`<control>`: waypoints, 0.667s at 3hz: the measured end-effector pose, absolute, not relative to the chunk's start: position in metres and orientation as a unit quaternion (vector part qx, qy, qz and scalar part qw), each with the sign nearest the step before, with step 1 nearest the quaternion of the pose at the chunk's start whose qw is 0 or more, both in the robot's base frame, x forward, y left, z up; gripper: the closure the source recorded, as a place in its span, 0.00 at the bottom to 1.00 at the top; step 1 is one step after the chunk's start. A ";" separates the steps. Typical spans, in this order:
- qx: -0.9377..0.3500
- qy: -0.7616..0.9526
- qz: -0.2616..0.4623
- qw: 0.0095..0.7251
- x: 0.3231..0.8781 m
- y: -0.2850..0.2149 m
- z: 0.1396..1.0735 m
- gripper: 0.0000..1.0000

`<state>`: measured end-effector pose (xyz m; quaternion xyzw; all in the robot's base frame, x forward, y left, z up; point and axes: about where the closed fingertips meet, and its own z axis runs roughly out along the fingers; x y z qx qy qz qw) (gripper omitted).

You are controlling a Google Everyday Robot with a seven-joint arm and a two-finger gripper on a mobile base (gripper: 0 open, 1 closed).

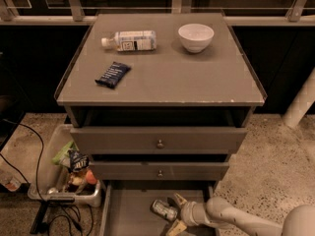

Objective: Pick 7up can from bottom drawer and place on counter

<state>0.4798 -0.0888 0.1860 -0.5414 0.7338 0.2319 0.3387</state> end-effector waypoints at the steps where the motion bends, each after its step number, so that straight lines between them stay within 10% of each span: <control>1: -0.547 0.732 0.229 0.335 0.483 -0.080 0.160 0.00; 2: -0.538 0.744 0.218 0.330 0.491 -0.076 0.138 0.00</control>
Offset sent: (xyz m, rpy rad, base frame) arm 0.0258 0.0127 -0.0727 -0.0646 0.0088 -0.0684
